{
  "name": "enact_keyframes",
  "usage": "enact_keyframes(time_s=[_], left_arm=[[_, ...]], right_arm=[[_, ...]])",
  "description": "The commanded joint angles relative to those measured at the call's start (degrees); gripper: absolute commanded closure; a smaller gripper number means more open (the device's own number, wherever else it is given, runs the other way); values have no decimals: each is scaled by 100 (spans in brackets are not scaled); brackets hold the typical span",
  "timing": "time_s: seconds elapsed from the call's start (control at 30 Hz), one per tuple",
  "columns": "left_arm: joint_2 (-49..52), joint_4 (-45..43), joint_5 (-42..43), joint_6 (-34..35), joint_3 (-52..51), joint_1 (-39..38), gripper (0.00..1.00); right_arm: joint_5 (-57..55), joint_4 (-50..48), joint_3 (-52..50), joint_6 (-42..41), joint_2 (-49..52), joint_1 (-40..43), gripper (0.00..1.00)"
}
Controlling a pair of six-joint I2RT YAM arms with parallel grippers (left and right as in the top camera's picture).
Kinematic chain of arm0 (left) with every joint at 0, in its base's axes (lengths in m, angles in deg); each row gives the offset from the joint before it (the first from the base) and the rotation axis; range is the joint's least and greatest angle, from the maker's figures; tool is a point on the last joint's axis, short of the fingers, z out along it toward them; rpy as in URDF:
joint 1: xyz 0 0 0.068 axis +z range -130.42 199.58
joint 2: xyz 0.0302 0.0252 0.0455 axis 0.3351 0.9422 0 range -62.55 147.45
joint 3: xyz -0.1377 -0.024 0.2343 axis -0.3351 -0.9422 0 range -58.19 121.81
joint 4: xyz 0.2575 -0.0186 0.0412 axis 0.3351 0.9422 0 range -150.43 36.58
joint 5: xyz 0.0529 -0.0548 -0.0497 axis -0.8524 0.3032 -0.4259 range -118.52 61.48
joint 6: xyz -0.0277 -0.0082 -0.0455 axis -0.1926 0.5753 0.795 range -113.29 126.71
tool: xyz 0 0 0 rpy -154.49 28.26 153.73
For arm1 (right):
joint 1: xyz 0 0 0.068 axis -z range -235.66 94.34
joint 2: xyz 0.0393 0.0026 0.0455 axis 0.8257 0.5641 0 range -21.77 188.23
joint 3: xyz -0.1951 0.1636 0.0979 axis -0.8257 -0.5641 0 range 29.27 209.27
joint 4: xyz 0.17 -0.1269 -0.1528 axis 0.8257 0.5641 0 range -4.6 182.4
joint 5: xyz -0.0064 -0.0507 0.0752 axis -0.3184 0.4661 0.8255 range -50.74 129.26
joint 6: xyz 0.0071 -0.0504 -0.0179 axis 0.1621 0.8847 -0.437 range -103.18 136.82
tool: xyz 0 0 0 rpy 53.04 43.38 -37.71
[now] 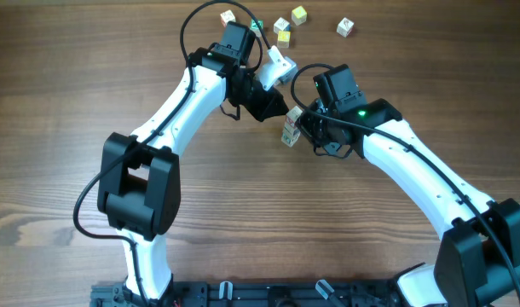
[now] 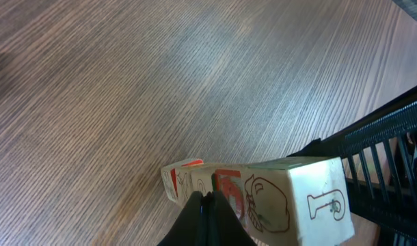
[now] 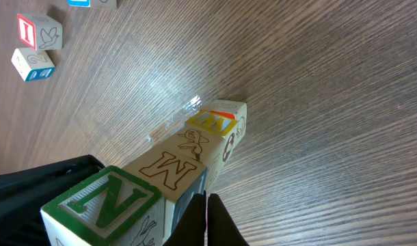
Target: Form a tower
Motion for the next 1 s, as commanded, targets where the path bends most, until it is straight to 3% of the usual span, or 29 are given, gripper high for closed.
enact_keyframes(time_s=[0.0,0.97], left_arm=[[70,28,136,-131,90,-33,96],[70,203,284,-133,90,-33,96]], right_arm=[[33,-48,2,-57,72,4,96],[31,-96,2,-63,72,4,95]])
